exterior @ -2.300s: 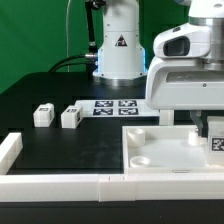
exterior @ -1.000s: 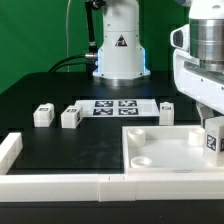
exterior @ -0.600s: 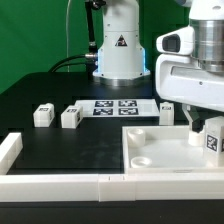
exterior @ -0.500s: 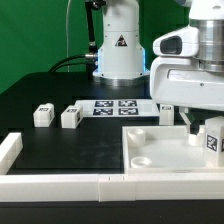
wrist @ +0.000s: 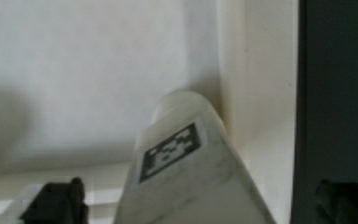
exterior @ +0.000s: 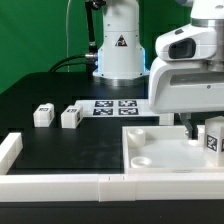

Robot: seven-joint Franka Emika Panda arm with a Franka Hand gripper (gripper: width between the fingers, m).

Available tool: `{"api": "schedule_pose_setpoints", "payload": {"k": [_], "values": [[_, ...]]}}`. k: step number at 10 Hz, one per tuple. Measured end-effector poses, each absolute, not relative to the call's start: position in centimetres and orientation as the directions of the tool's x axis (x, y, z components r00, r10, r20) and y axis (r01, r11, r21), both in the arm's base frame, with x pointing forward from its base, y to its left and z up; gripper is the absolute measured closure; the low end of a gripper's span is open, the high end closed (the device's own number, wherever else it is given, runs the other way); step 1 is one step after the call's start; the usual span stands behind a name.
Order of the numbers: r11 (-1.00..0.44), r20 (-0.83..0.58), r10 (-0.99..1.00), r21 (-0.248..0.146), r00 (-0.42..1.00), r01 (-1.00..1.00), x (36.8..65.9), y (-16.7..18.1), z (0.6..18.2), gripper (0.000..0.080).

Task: Assemble one leg

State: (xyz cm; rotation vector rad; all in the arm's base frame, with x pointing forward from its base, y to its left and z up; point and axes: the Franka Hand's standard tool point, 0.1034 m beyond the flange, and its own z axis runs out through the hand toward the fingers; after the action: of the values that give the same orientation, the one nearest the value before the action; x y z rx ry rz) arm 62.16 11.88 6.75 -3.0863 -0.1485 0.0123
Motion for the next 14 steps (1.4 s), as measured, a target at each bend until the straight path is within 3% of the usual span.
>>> {"api": "schedule_pose_setpoints", "payload": {"k": [2, 4, 5, 6, 8, 11, 14], "values": [[-0.981, -0.001, 0.187, -0.052, 0.982, 0.187, 62.19, 11.69, 6.74, 0.0150], [-0.981, -0.001, 0.185, -0.052, 0.983, 0.184, 62.19, 11.67, 6.74, 0.0395], [-0.984, -0.002, 0.169, -0.053, 0.986, 0.168, 62.19, 11.68, 6.74, 0.0395], [-0.987, -0.003, 0.149, -0.053, 0.989, 0.149, 62.19, 11.67, 6.74, 0.0509], [-0.994, -0.005, 0.094, -0.053, 0.996, 0.093, 62.25, 11.50, 6.74, 0.0509], [-0.961, -0.025, -0.273, -0.050, 0.962, -0.273, 62.26, 11.61, 6.76, 0.0509], [-0.787, -0.045, -0.614, -0.043, 0.788, -0.615, 62.23, 11.99, 6.78, 0.0509]]}}
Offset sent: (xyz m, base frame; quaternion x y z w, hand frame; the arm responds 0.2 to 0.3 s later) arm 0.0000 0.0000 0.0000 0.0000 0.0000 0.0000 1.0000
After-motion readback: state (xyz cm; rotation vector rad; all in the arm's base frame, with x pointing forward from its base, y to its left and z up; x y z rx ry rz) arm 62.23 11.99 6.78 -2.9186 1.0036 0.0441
